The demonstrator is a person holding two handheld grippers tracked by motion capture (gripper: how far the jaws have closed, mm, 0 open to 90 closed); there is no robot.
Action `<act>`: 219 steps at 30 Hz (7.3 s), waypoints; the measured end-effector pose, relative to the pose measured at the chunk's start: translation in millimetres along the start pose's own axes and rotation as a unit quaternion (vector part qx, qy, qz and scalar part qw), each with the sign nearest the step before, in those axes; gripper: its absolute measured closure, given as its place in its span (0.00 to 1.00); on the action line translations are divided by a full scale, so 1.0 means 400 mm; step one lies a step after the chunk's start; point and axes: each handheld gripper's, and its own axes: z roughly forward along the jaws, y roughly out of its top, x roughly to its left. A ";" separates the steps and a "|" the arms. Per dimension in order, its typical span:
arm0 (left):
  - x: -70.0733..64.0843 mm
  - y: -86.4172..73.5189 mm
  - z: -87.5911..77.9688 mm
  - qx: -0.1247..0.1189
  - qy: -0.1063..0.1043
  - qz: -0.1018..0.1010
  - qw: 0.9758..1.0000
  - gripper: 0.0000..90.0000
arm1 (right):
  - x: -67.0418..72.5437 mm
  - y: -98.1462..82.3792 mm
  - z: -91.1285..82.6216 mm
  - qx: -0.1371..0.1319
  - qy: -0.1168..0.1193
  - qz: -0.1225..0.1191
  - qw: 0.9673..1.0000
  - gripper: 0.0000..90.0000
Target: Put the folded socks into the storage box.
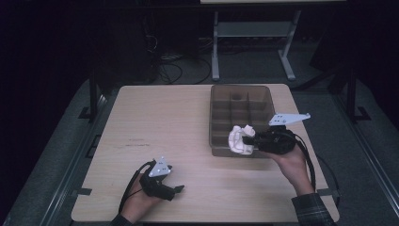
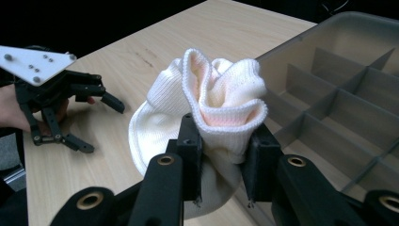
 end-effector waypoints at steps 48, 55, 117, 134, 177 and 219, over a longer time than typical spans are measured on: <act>0.001 0.000 -0.001 0.004 -0.001 0.003 1.000 0.15 | -0.181 0.052 0.116 0.084 -0.071 0.029 0.993 0.79; 0.001 0.000 -0.001 0.004 -0.001 0.003 1.000 0.15 | -0.191 0.061 0.148 0.120 -0.072 0.028 0.990 0.79; 0.002 0.002 0.000 0.006 0.000 0.007 1.000 0.15 | -0.218 0.028 0.293 0.289 -0.111 0.021 0.951 0.81; 0.001 0.002 0.001 0.004 -0.001 0.004 1.000 0.15 | -0.212 0.038 0.261 0.261 -0.099 0.013 0.960 0.65; 0.002 0.002 0.000 0.007 -0.001 0.007 1.000 0.15 | -0.212 0.023 0.304 0.280 -0.127 0.002 0.952 1.00; 0.000 0.001 0.000 0.004 -0.002 0.005 1.000 0.15 | -0.147 0.063 0.105 0.125 -0.104 0.077 0.984 0.03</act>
